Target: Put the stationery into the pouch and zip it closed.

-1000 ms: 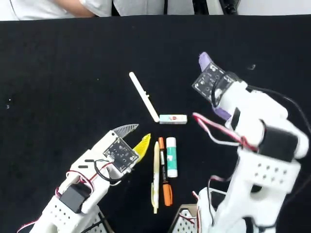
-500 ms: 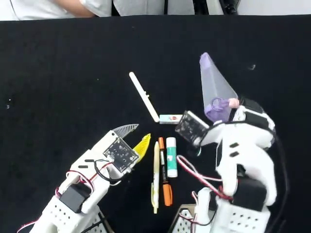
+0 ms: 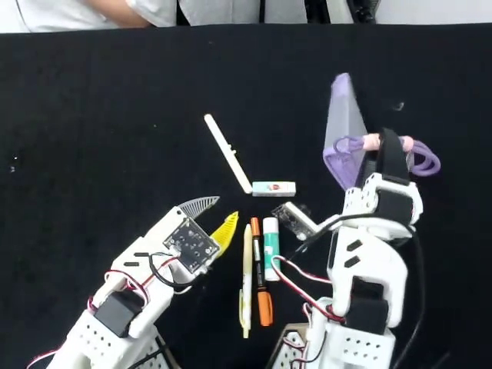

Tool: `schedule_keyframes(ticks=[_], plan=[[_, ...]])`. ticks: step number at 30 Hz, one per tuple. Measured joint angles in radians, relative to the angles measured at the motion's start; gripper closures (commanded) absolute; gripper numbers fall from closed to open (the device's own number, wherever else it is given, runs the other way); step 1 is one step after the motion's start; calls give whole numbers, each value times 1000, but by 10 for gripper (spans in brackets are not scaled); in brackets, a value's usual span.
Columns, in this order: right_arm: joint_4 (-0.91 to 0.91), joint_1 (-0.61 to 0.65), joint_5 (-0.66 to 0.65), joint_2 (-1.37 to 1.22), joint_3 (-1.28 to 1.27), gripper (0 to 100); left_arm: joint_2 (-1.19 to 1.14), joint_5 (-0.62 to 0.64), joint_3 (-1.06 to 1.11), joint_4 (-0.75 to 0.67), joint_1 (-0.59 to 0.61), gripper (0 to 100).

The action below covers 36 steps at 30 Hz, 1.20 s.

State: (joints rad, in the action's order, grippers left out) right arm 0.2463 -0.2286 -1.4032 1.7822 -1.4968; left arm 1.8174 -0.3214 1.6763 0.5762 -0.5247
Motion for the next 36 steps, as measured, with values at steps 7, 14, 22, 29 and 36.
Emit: schedule_keyframes(ticks=[7,14,22,29,36], plan=[[-233,0,-20,17,-138,987,0,0,0,0,0,848],[-331,0,-124,17,-190,988,0,0,0,0,0,848],[-440,-18,-138,17,-190,987,0,0,0,0,0,848],[-331,-158,-143,17,-190,987,0,0,0,0,0,848],[-71,-282,-84,18,-190,988,0,0,0,0,0,848]])
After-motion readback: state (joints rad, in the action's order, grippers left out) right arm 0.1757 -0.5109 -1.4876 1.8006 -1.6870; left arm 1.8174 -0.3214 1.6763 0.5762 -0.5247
